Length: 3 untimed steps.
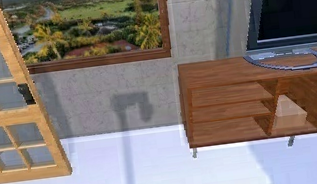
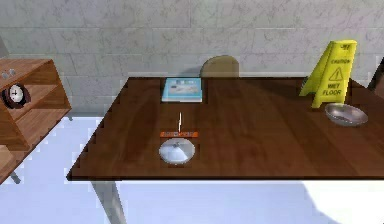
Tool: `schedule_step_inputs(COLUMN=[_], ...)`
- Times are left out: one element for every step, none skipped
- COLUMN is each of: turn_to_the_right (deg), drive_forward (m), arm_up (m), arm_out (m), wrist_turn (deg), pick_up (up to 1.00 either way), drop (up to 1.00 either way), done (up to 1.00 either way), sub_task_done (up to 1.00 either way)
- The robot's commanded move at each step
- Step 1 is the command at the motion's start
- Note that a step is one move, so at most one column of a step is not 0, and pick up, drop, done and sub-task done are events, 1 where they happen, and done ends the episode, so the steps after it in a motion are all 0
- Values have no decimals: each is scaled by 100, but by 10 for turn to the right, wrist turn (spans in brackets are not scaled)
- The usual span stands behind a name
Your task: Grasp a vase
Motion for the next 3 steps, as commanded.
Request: schedule_step_inputs(turn_to_the_right=[0,0,0], drive_forward=[0,0,0], arm_up=[50,38,0], arm_out=[0,0,30], wrist_turn=[0,0,0], pick_up=[0,0,0], drop=[0,0,0], done=[0,0,0], sub_task_done=[0,0,0])
